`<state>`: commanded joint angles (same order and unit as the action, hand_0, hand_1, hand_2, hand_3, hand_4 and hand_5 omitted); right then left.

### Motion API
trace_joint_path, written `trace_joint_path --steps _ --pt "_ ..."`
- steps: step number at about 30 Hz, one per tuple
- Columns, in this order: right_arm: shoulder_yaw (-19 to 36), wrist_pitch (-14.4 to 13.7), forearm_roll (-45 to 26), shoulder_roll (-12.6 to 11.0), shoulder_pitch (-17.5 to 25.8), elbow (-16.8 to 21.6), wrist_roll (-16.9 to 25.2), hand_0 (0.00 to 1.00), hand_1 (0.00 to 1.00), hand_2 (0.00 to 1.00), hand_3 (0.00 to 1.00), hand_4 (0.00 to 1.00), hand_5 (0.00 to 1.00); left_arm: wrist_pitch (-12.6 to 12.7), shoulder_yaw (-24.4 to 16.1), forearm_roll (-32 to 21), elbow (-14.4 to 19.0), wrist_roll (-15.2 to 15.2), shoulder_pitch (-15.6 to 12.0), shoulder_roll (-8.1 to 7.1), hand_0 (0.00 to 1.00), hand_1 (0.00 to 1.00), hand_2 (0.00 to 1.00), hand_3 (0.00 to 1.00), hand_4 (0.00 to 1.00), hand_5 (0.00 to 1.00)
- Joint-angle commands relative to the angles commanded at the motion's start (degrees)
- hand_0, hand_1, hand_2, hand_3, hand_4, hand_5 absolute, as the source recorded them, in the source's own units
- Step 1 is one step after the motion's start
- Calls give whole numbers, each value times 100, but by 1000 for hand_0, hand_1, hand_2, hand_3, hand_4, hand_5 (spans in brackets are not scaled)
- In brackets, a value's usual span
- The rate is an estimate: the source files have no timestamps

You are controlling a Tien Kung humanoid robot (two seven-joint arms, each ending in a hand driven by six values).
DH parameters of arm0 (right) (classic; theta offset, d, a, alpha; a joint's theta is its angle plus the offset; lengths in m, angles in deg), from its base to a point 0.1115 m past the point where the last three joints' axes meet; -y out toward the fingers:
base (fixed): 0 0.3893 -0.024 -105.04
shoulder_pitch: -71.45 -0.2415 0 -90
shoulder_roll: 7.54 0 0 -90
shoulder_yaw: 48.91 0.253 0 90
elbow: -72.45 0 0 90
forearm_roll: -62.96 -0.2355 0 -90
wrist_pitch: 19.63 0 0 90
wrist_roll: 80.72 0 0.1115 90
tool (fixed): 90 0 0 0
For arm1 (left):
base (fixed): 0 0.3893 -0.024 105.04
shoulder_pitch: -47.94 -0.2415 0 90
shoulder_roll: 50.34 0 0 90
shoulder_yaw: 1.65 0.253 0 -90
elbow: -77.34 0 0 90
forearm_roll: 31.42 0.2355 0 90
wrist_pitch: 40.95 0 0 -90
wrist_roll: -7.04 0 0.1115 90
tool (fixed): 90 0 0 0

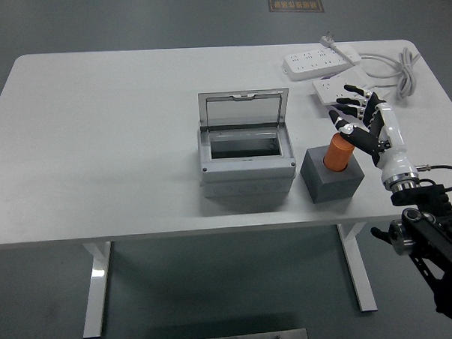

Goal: Fetch the battery,place it into the box,close the lid of the box

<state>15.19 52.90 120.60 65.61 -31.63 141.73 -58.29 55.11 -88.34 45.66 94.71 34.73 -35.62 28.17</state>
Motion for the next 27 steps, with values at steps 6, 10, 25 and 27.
trace_joint_path --steps 6,10,25,27 --pt "-153 11 -90 40 -54 -226 31 760 651 642 743 755 111 -23 -7 41 -12 -20 7 7 571 711 626 594 661 168" --pt "-250 25 -121 74 -79 -413 42 760 649 640 739 756 115 -37 -12 73 -22 -34 11 5 569 712 625 594 660 167" --pt "-287 36 -181 85 -86 -620 62 750 647 625 611 757 145 -44 -9 99 -33 -59 27 20 566 712 622 591 656 165" --pt "-303 40 -196 91 -85 -629 66 750 647 625 611 757 145 -44 -11 106 -36 -64 34 24 566 712 622 591 656 165"
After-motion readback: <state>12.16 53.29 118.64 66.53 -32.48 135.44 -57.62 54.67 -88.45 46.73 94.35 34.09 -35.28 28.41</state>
